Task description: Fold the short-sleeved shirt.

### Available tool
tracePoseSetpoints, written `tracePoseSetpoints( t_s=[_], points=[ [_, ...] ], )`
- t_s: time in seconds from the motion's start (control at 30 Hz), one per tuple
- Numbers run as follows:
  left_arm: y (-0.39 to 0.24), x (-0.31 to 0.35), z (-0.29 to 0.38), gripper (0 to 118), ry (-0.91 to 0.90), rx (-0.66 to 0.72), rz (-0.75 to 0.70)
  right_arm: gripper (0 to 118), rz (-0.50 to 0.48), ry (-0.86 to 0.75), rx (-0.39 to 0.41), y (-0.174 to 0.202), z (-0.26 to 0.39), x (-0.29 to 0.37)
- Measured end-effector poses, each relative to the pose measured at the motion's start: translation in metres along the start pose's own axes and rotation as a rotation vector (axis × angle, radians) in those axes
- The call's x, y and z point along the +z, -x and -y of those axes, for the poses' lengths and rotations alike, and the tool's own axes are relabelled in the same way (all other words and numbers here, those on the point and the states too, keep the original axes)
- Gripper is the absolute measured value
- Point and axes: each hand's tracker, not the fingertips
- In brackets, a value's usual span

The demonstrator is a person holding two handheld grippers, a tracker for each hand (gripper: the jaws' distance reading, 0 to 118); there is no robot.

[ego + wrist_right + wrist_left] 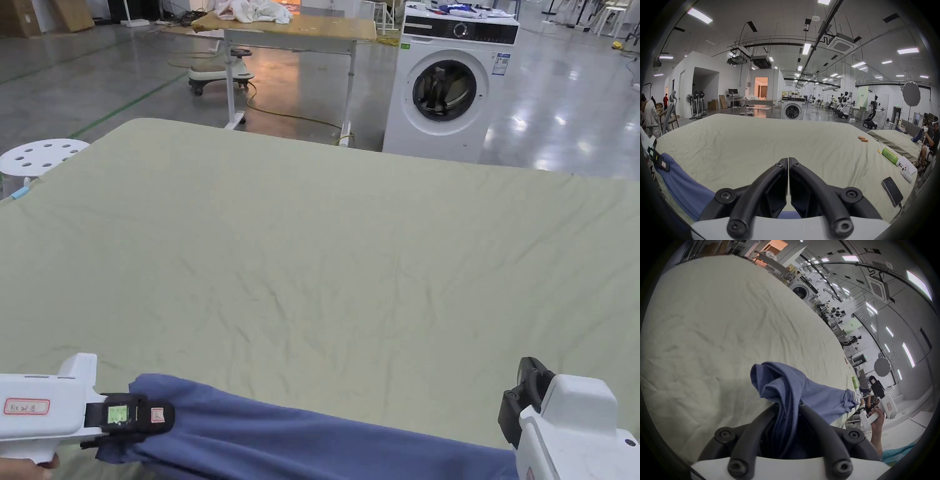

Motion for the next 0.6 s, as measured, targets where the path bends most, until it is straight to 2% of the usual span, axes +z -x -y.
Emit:
tracePoseSetpoints(
  t_s=[0.4,0.53,0.6],
  points=[
    [-0.06,0.082,-0.012,5,-0.02,-0.126,-0.372,0,0.009,-0.009,0.021,-0.01,0.001,0.009],
    [-0.086,0.079,-0.006,5,-0.009,-0.14,-0.367,0,0.014,-0.013,0.005,-0.01,0.002,0.008],
    [-0.099,0.074,-0.004,5,-0.012,-0.178,-0.316,0,0.01,-0.011,-0.007,-0.01,0.002,0.007]
  ],
)
